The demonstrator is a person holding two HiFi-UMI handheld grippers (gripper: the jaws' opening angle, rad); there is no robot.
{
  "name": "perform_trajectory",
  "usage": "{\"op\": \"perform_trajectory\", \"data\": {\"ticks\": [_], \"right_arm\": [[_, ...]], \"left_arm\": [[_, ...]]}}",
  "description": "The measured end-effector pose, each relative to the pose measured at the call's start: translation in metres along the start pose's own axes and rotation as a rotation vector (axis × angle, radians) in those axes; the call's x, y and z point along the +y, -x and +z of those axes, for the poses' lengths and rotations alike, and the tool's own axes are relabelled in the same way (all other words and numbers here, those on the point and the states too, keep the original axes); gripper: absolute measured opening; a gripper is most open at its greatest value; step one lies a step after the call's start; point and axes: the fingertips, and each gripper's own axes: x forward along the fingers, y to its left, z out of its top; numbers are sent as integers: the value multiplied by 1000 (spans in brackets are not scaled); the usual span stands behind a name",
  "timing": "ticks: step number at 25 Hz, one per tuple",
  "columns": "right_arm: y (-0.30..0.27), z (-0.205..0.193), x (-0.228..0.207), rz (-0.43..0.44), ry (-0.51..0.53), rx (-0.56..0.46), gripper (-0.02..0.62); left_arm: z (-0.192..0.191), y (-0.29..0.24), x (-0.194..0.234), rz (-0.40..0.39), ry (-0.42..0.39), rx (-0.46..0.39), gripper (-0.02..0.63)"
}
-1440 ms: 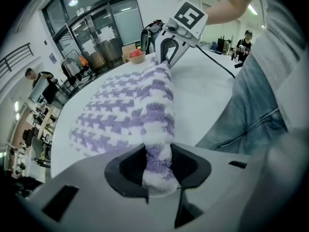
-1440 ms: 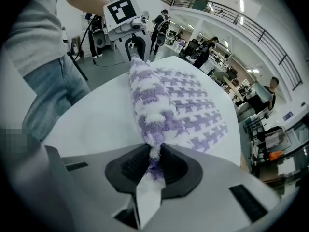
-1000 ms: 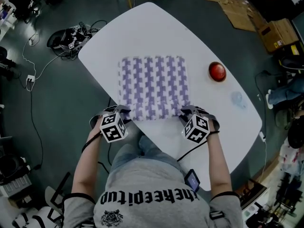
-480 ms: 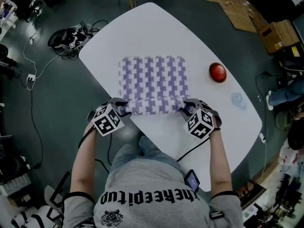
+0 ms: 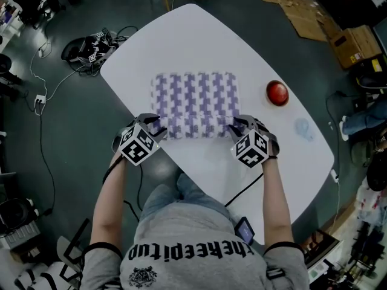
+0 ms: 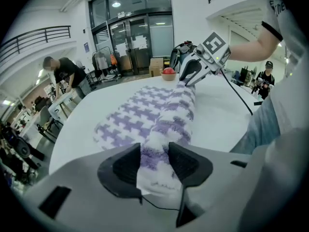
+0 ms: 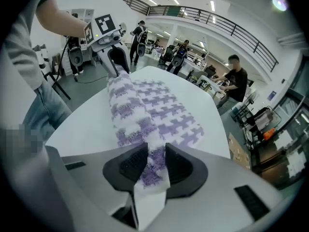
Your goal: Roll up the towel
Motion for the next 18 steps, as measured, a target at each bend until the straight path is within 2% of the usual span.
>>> {"op": "perform_trajectory", "data": {"ticks": [4,7,10,15,18], "right_arm": [[-13,8,-22,-31,-30,-2,101],[-21,-5,-25,-55,-45,-3,102],[-27,1,-25,-78,-46,2,101],[-38,-16,-51,-101,-54,7,101],[-48,-10,-61,-105,-65,15,101]], "left_arm": [[6,-8,25,40,38,-13,167],[8,-21,22,64,52,-16,167],[1,-17,27,80,72,-21,167],[20,-34,29,97,90,-30,167],[22,-32,40,101,87,-39,167]]}}
